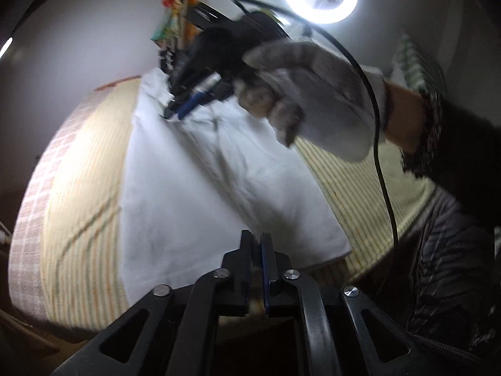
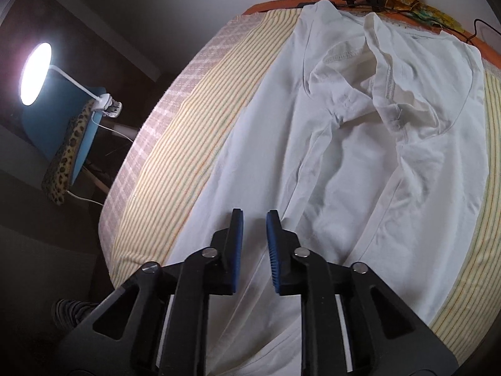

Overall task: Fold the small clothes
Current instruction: 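Move the right tool toward the collar end of the folded shirt, then grasp the hem end of the white shirt strip with both tools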

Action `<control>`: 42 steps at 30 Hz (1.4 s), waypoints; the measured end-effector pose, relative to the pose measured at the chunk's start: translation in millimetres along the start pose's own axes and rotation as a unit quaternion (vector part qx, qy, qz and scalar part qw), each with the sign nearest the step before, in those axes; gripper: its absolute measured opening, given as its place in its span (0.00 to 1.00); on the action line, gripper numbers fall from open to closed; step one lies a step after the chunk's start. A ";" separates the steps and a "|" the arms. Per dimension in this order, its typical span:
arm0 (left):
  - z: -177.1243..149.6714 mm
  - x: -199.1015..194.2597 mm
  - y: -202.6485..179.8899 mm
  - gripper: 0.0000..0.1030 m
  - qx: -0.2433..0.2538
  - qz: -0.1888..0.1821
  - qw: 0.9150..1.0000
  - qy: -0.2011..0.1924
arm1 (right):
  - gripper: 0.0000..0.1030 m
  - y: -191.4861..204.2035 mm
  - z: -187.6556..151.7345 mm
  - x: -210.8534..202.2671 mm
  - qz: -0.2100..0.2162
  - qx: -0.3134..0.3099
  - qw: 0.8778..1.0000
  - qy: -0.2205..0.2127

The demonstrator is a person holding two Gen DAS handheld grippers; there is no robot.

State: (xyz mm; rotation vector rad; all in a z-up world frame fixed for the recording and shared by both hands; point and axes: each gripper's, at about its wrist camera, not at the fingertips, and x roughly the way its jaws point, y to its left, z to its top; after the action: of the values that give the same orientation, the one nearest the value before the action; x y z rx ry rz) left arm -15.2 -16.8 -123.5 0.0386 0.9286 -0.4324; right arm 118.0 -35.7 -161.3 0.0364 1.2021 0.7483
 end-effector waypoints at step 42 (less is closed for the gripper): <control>-30.7 -23.2 122.1 0.00 -0.211 0.048 0.976 0.002 | 0.31 -11.6 -24.3 -21.5 0.058 0.061 0.995 0.048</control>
State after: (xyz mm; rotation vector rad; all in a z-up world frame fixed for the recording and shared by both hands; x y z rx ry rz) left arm -4.7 109.4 -142.4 -0.3023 1.0015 -0.1395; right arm 99.9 -64.7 -157.7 0.1735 1.3447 0.7836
